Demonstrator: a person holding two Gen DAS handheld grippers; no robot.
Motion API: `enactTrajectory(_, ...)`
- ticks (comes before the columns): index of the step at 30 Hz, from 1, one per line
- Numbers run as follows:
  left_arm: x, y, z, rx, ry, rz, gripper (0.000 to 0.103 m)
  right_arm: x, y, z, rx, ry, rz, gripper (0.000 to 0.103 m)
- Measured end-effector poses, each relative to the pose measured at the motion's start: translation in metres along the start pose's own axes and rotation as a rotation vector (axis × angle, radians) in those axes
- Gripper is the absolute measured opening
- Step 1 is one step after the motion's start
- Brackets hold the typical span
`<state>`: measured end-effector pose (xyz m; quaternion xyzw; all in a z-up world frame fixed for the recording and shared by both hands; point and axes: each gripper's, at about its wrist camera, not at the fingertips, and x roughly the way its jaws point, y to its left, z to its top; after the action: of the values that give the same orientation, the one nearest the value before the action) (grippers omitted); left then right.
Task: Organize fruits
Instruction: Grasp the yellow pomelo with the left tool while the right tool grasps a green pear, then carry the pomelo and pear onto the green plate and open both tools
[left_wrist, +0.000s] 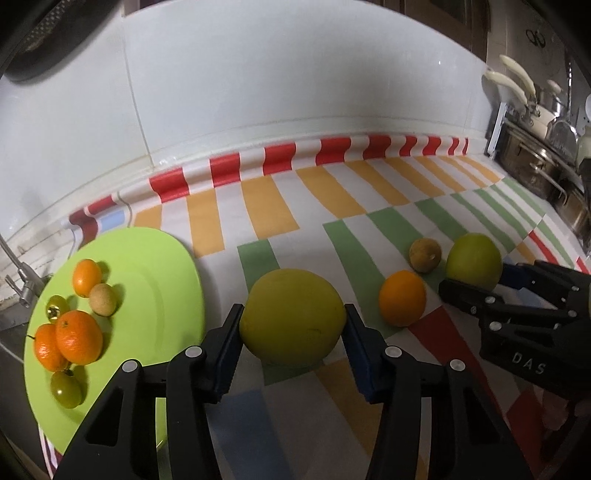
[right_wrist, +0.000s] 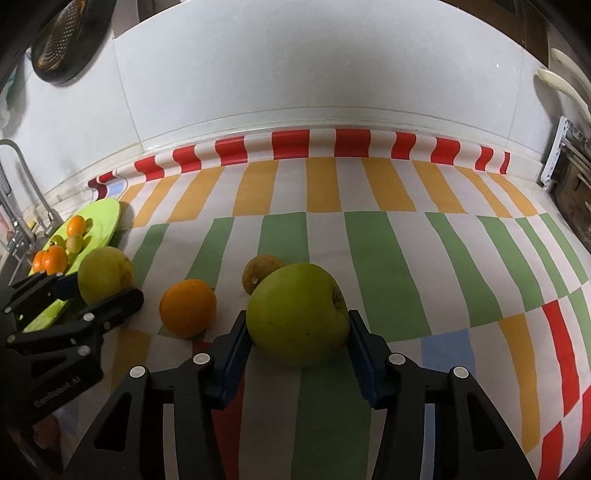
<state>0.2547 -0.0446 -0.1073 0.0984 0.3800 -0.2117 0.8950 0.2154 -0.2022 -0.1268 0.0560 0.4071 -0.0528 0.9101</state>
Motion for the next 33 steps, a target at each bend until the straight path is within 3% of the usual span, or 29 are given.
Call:
enactTrajectory(15,-0.075,0.006,0.002,-0.048,-0.124,0.015,0.051,-0.065,0.023,0.005,-0.045,-0.114,0.06,0.051)
enactTrajectory(33,-0.147,0.033,-0.032,-0.123,-0.196,0.083,0.051,-0.119,0.077,-0.004,-0.136,-0.18,0.126,0.051)
